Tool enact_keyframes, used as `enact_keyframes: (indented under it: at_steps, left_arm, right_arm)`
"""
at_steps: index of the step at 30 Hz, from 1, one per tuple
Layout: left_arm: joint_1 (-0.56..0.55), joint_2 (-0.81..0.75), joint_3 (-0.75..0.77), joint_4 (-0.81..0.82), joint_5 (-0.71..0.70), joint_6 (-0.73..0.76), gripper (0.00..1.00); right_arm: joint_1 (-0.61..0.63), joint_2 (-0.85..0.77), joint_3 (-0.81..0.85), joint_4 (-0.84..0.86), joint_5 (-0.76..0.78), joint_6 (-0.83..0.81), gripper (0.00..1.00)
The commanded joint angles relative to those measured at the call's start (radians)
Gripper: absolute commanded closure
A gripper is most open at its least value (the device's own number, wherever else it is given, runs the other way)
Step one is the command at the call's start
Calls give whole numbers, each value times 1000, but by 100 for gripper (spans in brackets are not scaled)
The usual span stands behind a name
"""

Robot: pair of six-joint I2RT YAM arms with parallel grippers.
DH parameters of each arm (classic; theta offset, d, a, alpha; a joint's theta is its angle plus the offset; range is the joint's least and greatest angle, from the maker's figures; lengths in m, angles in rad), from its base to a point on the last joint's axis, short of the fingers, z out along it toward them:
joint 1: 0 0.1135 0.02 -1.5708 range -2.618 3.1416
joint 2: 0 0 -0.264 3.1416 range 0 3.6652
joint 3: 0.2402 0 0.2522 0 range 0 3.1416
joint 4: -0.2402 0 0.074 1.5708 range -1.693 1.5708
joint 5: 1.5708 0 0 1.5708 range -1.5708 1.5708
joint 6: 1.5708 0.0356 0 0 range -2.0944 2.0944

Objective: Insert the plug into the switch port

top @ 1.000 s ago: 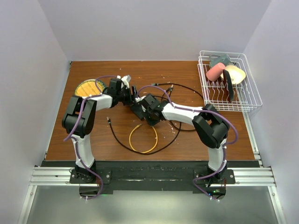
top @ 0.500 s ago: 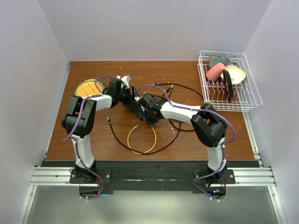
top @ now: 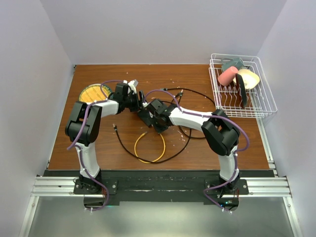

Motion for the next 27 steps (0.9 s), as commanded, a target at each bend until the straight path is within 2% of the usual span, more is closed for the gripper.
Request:
enact_keyframes:
  at_steps: [1, 20, 27]
  left_arm:
    - [-7, -19, -32, -86, 4, 13, 33]
    - [-7, -23, -41, -83, 7, 13, 33]
    - [-9, -26, -51, -82, 8, 11, 33]
  right_arm:
    - [0, -12, 44, 10, 30, 11, 100]
    - [-4, -37, 48, 40, 22, 33, 100]
    - [-9, -84, -2, 99, 31, 65, 100]
